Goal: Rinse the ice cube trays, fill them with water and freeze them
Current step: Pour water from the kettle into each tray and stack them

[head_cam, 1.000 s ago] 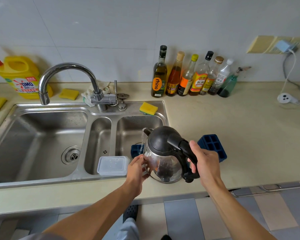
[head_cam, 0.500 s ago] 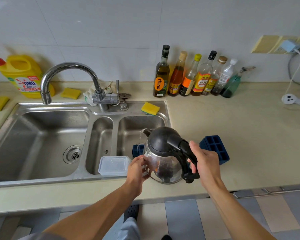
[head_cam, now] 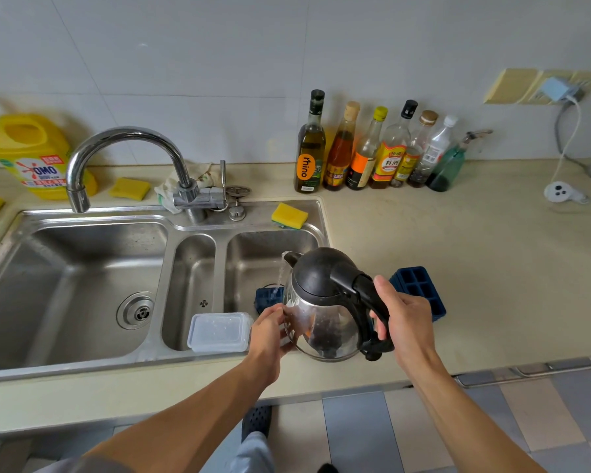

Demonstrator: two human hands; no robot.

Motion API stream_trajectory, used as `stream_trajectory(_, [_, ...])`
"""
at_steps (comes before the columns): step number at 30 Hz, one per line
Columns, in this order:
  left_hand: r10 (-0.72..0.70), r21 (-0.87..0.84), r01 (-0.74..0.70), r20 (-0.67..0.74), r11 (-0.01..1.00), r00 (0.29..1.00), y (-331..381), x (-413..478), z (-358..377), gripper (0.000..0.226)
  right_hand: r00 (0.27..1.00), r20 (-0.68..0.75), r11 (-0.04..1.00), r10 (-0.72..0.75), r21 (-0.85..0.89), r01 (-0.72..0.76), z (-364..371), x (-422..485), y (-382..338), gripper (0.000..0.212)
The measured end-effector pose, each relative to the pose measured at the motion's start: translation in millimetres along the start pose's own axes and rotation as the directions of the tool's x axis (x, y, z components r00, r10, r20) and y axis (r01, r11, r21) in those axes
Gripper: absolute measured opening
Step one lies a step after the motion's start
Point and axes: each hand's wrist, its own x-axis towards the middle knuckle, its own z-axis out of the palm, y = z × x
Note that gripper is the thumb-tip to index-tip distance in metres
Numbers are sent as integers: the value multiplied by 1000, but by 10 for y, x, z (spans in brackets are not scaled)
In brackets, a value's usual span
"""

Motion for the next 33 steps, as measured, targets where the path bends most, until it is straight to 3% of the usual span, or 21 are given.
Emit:
stream_trajectory(25, [-9, 29, 9, -3, 1000, 1000, -6, 94, 51, 15, 997, -77, 1000, 20, 21, -18, -45, -18, 64, 52])
stream_trajectory(33, [-18, 39, 17, 14, 999, 1000, -23, 59, 77, 17, 996, -88, 1000, 18, 6, -18, -83, -53, 66, 61])
